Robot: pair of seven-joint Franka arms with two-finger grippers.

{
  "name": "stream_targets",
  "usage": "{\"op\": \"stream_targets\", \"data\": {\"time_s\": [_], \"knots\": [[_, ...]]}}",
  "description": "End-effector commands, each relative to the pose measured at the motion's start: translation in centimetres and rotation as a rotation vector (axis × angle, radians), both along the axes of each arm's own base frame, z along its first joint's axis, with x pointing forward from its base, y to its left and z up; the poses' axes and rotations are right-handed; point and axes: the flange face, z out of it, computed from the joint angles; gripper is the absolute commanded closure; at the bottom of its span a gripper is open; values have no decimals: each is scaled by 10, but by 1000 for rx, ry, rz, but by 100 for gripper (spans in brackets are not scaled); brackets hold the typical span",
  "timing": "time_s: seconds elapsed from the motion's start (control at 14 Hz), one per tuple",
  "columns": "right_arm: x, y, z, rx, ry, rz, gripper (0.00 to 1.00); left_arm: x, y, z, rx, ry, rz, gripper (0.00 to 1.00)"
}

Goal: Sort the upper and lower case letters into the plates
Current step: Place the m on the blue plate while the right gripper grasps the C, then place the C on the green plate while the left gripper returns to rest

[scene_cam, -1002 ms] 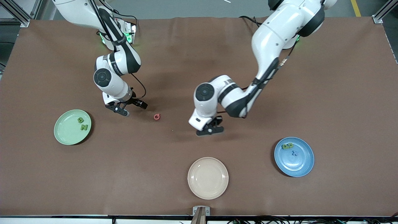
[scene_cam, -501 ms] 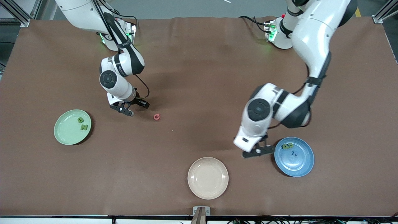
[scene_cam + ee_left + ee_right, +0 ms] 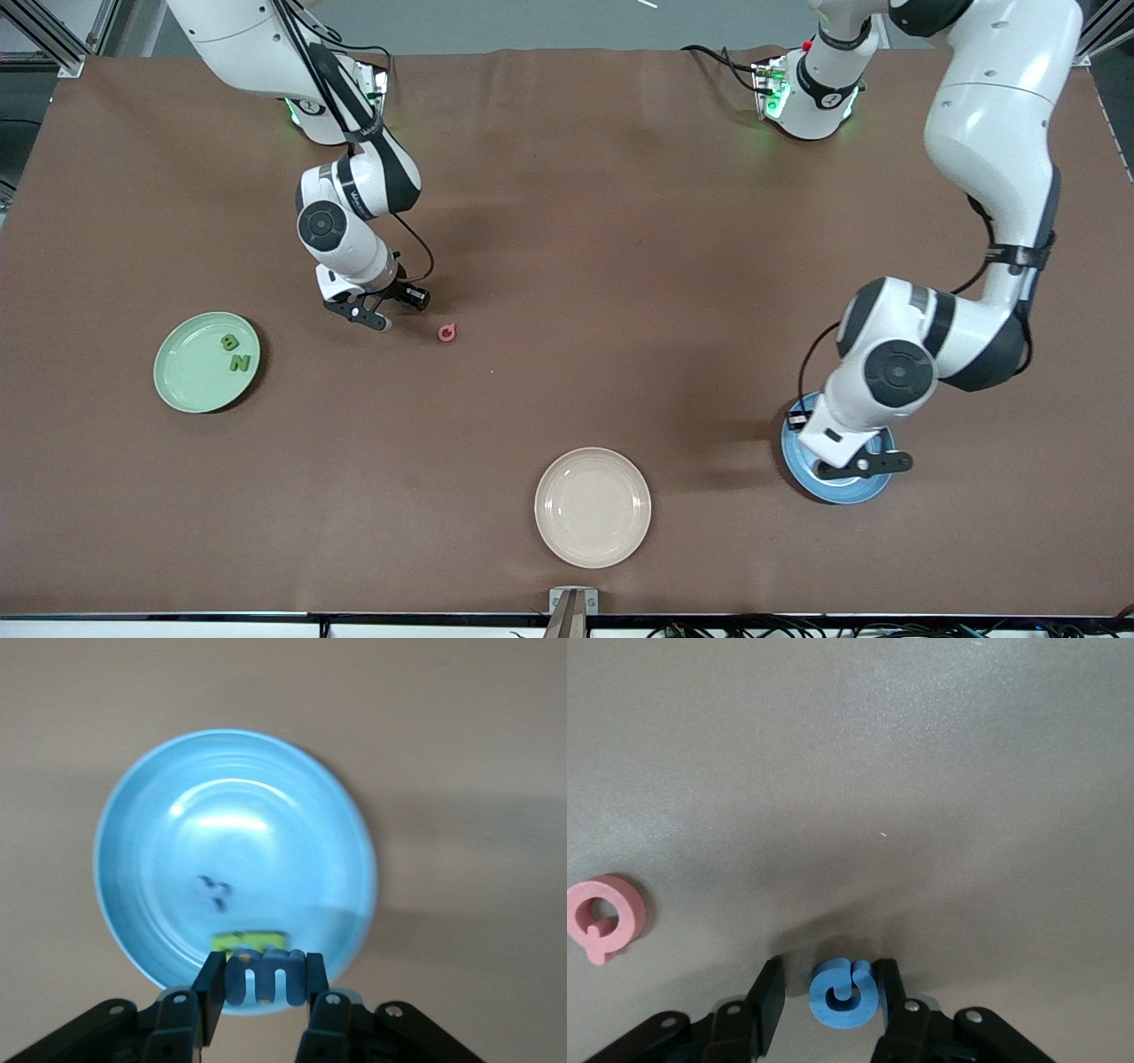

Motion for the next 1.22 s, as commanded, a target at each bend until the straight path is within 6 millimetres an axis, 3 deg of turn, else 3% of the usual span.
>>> {"op": "stream_targets", "data": {"time_s": [0.0,0.07,0.14,0.21,0.36,0.5,0.64,0.72,0.86,0.93,1.07,1.15], "knots": [[-5,0,-3,1,0,-22,71,-1,33,-32,-39,-21,-3,87],[-5,0,-3,1,0,-22,77,-2,37,-40,-44,-23,-1,66],[-5,1,-2,2,-1,-20,84,-3,37,-41,-43,-22,-2,25],[-6,2,-2,2,-1,-19,88,-3,38,-39,-41,-22,-2,2],[-7,8,2,3,3,-9,92,-3,42,-24,-30,-34,2,0],[-1,6,22,13,-3,-2,92,-5,54,26,8,-25,-9,0],[13,-8,60,24,35,-1,93,-8,60,85,38,-57,-41,0],[23,-27,79,30,53,13,94,-9,61,112,48,-92,-47,0],[44,-89,113,57,71,89,94,-21,68,157,68,-95,-25,0],[53,-132,122,66,67,136,93,-27,66,177,53,-100,-19,0],[59,-208,119,44,45,241,94,-34,65,212,-14,-125,-2,0],[61,-241,122,33,21,271,94,-39,77,228,-36,-120,-1,0]]}}
